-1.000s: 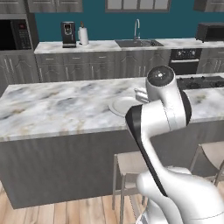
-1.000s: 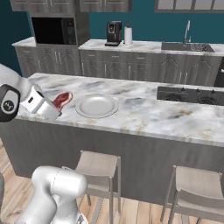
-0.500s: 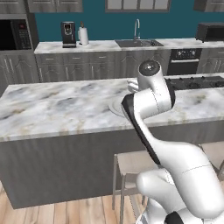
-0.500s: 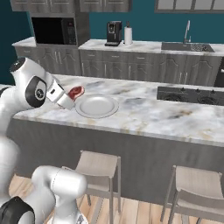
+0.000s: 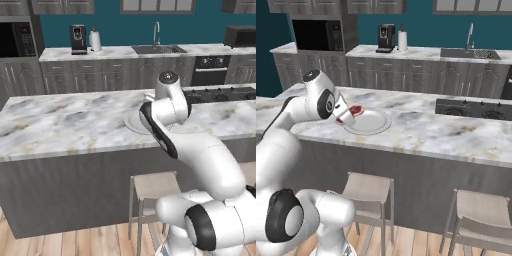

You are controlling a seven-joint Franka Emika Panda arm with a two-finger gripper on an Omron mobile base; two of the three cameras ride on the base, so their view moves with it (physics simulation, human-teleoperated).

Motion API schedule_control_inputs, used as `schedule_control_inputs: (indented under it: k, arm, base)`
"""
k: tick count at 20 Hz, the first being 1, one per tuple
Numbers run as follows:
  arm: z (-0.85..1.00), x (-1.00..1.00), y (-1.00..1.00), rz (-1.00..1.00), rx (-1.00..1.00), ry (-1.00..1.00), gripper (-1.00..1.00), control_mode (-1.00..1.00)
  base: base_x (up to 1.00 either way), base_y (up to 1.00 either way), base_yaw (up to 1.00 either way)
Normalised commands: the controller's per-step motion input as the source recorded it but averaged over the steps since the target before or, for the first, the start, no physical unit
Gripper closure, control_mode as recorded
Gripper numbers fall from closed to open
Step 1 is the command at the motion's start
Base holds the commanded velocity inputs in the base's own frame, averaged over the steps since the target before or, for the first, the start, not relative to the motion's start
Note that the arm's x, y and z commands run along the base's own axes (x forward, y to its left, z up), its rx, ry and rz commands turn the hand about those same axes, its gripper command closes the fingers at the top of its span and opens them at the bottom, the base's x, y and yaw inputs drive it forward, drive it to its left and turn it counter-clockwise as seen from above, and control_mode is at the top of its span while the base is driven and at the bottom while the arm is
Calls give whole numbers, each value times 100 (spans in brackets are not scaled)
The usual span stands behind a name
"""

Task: Take the cheese, steak, and onion from the fridge and place them on the plate on the dining counter to create an appetizer plate.

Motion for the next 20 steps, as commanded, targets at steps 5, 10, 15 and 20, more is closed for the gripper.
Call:
schedule_control_inputs:
  k: [5,10,15,20]
  arm:
    - [-28,64,7,0,0,8,100,-100]
    - [-34,66,15,0,0,3,100,-100]
    - [-40,64,22,0,0,1,100,-100]
    - [-40,53,18,0,0,1,100,-100]
  base:
    - [0,0,0]
    - [0,0,0]
    - [0,0,0]
    - [0,0,0]
